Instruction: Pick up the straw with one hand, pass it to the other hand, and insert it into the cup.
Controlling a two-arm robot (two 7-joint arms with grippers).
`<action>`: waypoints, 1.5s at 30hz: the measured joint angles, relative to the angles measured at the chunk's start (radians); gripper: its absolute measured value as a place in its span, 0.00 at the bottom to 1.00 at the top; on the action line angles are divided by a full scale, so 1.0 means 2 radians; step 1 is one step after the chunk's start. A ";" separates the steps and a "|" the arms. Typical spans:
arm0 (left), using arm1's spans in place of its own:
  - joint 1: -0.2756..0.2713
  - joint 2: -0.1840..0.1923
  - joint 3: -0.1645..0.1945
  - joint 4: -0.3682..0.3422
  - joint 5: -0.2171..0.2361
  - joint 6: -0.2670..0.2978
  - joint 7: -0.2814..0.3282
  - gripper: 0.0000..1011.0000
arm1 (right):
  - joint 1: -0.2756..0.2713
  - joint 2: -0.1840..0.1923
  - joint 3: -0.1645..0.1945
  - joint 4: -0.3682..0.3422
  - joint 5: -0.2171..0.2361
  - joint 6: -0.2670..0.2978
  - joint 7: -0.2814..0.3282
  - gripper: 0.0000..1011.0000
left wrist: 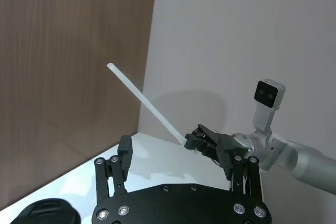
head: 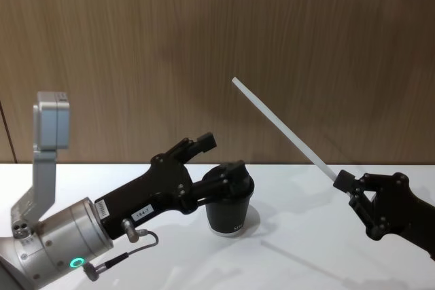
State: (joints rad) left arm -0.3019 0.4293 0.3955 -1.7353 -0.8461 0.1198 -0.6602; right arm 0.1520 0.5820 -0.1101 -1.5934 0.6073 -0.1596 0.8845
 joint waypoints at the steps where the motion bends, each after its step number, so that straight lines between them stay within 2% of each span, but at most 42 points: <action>1: -0.001 -0.001 0.001 0.001 0.000 0.000 -0.001 0.99 | 0.000 0.000 0.000 0.000 0.000 0.000 0.000 0.00; 7: -0.011 -0.007 0.011 0.010 0.002 -0.004 -0.002 0.99 | 0.000 0.000 0.000 0.000 0.000 0.000 0.000 0.00; 30: -0.061 -0.038 0.061 0.068 0.041 -0.027 0.008 0.99 | 0.000 0.000 0.000 0.000 0.000 0.000 0.000 0.00; 45: -0.078 -0.054 0.081 0.089 0.033 -0.017 0.009 0.99 | 0.000 0.000 0.000 0.000 0.000 0.000 0.000 0.00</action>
State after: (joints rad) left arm -0.4570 0.3213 0.5578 -1.5568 -0.7791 0.0864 -0.6423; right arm 0.1519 0.5820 -0.1101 -1.5933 0.6072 -0.1596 0.8846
